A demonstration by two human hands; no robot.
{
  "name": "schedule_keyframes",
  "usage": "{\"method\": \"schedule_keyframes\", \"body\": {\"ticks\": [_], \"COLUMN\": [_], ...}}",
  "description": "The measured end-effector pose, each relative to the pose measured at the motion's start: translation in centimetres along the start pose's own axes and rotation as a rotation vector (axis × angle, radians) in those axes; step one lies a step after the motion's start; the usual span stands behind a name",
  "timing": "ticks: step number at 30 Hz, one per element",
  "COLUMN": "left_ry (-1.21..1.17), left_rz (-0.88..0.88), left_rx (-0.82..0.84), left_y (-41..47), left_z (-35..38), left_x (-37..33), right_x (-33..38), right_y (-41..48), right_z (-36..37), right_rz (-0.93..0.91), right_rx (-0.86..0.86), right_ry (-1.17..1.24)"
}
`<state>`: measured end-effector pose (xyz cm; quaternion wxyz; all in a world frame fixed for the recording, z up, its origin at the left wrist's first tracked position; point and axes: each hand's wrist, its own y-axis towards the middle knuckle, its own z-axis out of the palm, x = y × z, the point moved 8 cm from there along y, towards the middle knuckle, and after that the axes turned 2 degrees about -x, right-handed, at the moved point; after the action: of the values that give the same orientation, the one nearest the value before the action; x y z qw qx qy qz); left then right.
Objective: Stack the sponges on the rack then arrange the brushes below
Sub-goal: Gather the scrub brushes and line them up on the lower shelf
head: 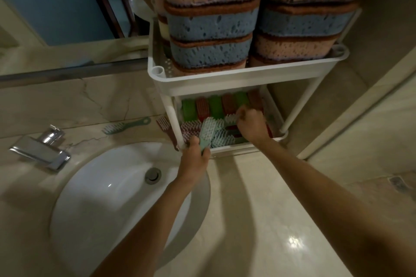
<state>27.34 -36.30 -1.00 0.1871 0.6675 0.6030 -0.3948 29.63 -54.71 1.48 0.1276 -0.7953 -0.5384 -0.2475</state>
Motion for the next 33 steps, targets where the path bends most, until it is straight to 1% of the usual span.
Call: {"method": "schedule_keyframes", "body": {"ticks": [1,2,5,7,10,12,14,17,18,19,22,24,26,28,31,33], "left_ry": [-0.03,-0.032,0.09,0.146,0.206,0.175,0.074,-0.018,-0.015,0.001,0.074,0.137,0.203,0.244,0.281,0.297], "left_rz": [0.01,0.018,0.086,0.143,0.217,0.265,0.284,0.225,0.201,0.185,0.177,0.171,0.169,0.173,0.182,0.183], "left_rx": [-0.01,-0.027,-0.096,-0.104,-0.029,0.038,0.091,0.072,0.063,0.057,0.053,0.047,0.05,0.061,0.123,0.155], "left_y": [0.0,-0.2,-0.7,-0.8,-0.9,-1.1,-1.3,-0.9,-0.8,-0.6,-0.1,0.1,0.2,0.3,0.5,0.5], "left_z": [0.1,0.0,-0.5,-0.4,0.6,1.0,1.1,0.6,0.5,0.4,0.5,0.6,1.0,1.4,2.3,2.6], "left_x": [-0.2,-0.5,-1.6,-2.1,-2.4,-2.9,-3.4,-3.1,-2.9,-2.7,-2.5,-2.5,-2.6,-2.8,-2.6,-2.4], "right_x": [0.3,0.8,2.6,3.1,3.2,3.1,2.4,1.0,0.7,0.5,1.3,1.5,2.0,2.7,3.1,2.1], "right_y": [-0.6,-1.3,-3.7,-4.8,-5.0,-4.4,-3.4,-1.2,-0.3,0.7,1.8,1.8,1.4,0.7,-0.2,-0.6], "right_z": [-0.1,0.3,2.7,3.7,3.6,2.9,1.5,-0.8,-1.7,-2.4,-2.5,-1.6,-1.0,-0.8,-1.0,-0.7], "right_rz": [0.035,0.072,0.233,0.329,0.391,0.417,0.444,0.419,0.364,0.284,0.017,-0.103,-0.197,-0.247,-0.247,-0.196], "right_rx": [-0.032,-0.016,0.184,0.281,0.309,0.309,0.282,0.231,0.2,0.184,0.268,0.326,0.325,0.316,0.212,0.19], "right_ry": [0.153,0.285,0.627,0.716,0.775,0.835,0.831,0.749,0.636,0.466,-0.148,-0.364,-0.455,-0.492,-0.517,-0.561]}}
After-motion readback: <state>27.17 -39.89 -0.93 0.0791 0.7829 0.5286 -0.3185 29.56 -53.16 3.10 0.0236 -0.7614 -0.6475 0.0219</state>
